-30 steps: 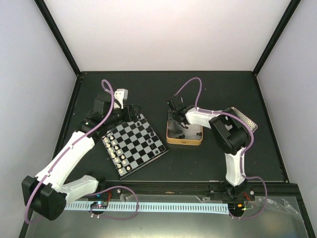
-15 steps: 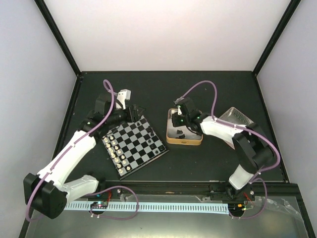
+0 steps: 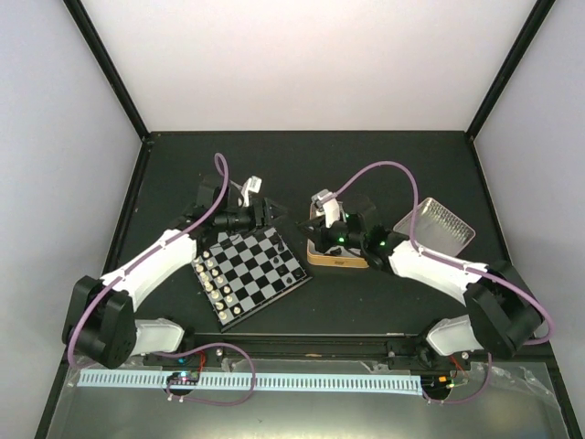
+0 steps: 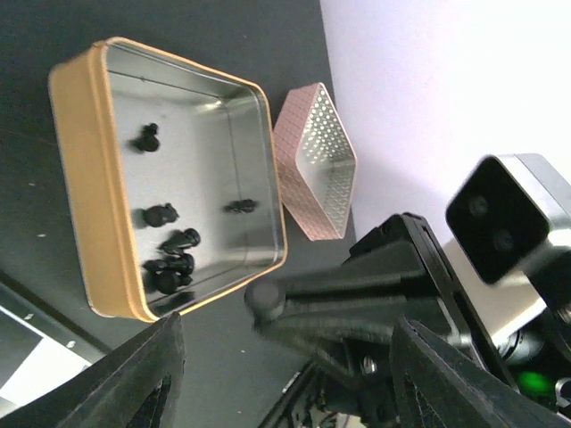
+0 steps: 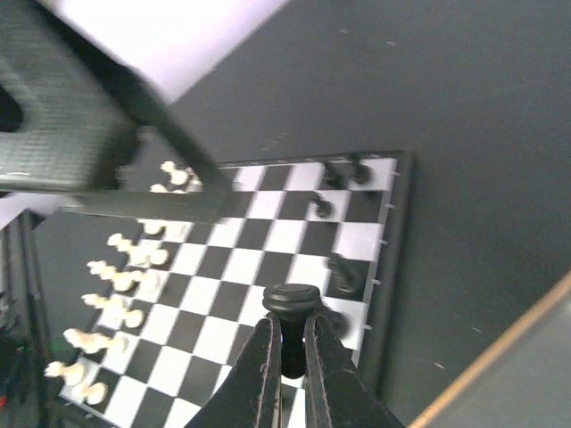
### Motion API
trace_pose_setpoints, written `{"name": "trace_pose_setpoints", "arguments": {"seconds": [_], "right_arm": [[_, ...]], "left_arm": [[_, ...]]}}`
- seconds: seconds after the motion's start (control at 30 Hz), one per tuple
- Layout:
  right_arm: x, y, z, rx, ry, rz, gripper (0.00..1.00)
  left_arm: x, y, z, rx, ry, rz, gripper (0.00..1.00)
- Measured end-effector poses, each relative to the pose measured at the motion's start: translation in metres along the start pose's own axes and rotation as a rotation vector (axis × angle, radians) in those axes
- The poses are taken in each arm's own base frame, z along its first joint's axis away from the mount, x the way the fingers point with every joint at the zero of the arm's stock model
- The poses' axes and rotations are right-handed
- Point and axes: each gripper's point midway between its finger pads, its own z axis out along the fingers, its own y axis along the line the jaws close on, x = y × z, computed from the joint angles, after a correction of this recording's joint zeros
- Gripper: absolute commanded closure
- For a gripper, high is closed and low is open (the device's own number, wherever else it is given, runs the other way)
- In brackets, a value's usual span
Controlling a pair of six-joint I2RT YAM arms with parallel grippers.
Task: Set up the chess pieces on the board
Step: Place the chess piece on the chessboard.
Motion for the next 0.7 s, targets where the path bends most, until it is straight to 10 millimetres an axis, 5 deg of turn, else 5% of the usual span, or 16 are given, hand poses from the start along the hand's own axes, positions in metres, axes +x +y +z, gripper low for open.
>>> {"name": "trace_pose_setpoints", "arguments": {"seconds": [0.27,0.7], "right_arm": [[-0.009,0.046,0.000,-0.148,-0.028,-0.086,0.98],[-0.021,0.051,-0.001,-0.153,-0.051,-0.104,0.98]], "left_arm": [[0.012,-0.002,0.011,0.091,0.076,-0.127,0.51],[0.015,-0.008,0.011,0.123,0.103,-0.182,0.82]]}}
